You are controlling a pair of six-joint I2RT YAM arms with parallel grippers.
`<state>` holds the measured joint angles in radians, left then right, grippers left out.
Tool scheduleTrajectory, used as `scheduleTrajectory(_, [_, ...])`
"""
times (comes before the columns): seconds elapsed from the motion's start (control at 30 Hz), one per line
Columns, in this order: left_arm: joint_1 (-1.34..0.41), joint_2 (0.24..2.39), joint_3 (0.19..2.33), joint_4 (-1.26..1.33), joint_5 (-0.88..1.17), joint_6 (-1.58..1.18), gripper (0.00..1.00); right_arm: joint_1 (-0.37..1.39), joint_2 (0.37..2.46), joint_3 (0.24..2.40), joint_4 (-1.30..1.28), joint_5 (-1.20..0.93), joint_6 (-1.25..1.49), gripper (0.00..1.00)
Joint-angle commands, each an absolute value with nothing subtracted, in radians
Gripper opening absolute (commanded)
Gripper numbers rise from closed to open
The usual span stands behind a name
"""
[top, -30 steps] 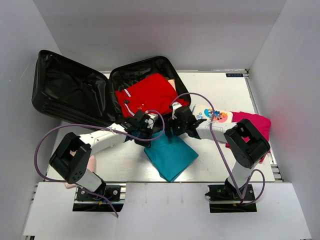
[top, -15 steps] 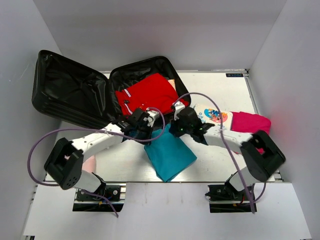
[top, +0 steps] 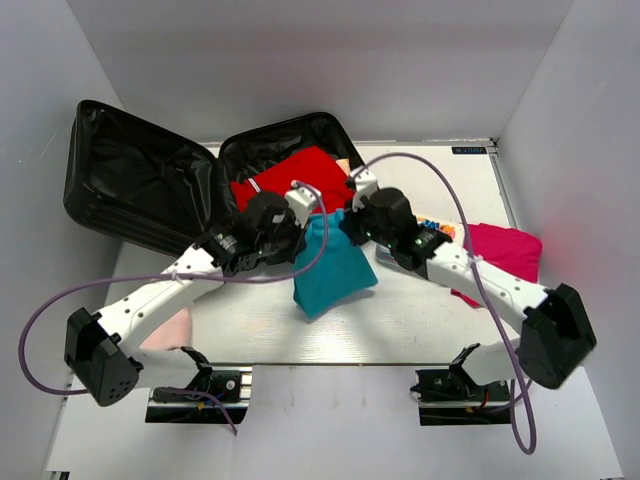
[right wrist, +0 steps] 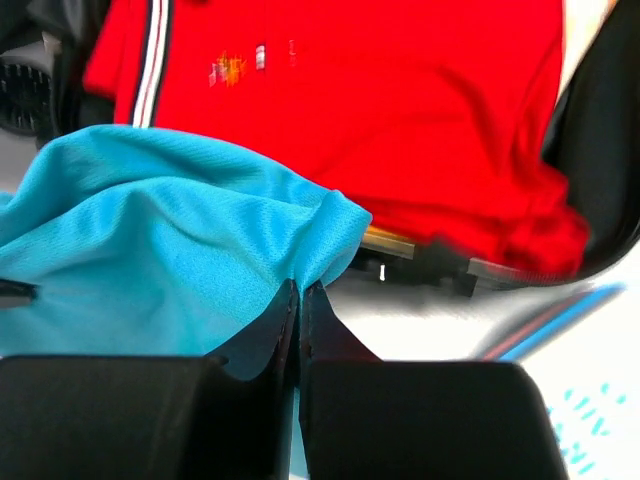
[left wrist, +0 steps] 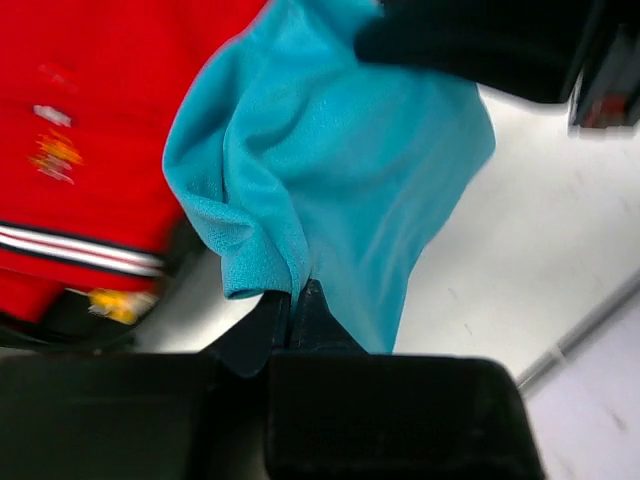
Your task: Pack the luggage
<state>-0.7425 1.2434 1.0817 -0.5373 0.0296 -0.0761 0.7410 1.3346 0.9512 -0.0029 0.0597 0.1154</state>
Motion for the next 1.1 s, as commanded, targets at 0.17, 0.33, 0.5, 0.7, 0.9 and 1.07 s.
scheduleTrajectory(0.17, [-0.560,1.388,1.342,-0.591,-0.051,0.029,0.00,0.730,1.573,1.328,-0.046,0.118,0.005,0.00])
scheduleTrajectory(0.33, [-0.427,1.506,1.462,-0.603,0.030,0.044,0.00,0.710,1.736,1.557,-0.101,0.126,0.005,0.00])
scheduleTrajectory(0.5, [-0.307,1.627,1.564,-0.607,0.083,0.049,0.00,0.664,1.890,1.737,-0.136,0.094,0.005,0.00])
scheduleTrajectory(0.7, [-0.235,1.721,1.601,-0.542,0.173,0.060,0.00,0.606,2.046,1.900,-0.170,0.012,0.006,0.00])
scheduleTrajectory(0.9, [-0.212,1.835,1.624,-0.447,0.209,0.064,0.00,0.558,2.164,1.965,-0.097,-0.104,0.051,0.00])
scheduleTrajectory(1.07, [-0.167,1.968,1.752,-0.429,0.232,0.035,0.00,0.520,2.230,2.000,-0.026,-0.176,0.109,0.00])
